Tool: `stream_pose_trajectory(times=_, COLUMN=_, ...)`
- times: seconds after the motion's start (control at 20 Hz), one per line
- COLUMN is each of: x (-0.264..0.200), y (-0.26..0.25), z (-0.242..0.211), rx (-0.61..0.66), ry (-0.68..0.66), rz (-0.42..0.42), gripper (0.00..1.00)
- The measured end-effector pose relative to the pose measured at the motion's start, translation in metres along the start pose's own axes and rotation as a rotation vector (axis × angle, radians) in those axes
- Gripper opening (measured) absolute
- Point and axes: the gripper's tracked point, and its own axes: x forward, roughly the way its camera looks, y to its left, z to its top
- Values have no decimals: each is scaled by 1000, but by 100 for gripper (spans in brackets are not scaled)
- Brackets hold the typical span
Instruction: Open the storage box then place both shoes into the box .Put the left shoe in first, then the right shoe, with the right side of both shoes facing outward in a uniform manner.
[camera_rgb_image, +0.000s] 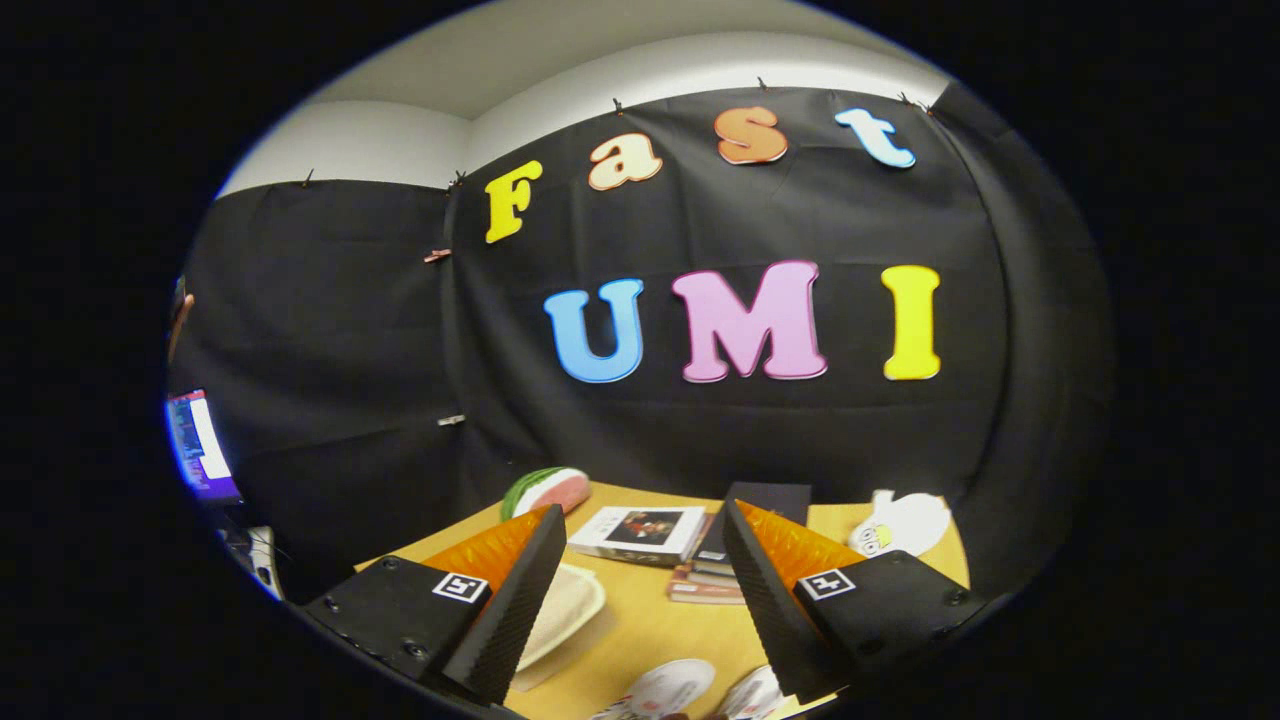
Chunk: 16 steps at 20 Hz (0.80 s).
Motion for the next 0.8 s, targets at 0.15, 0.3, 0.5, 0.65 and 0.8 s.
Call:
stream_pose_trajectory(times=0.15, x=21, y=36, z=-37, rx=127, ry=122, rz=121, gripper=98)
stream_pose_trajectory(times=0.3, x=36, y=57, z=-78, rx=300, ry=263, rz=204, gripper=98)
stream_pose_trajectory(times=0.5, x=46, y=86, z=-133, rx=548, ry=421, rz=293, gripper=98)
stream_pose_trajectory(times=0.65, x=47, y=82, z=-184, rx=691, ry=527, rz=285, gripper=98)
stream_pose_trajectory(times=0.8, x=54, y=84, z=-222, rx=814, ry=593, rz=273, gripper=98)
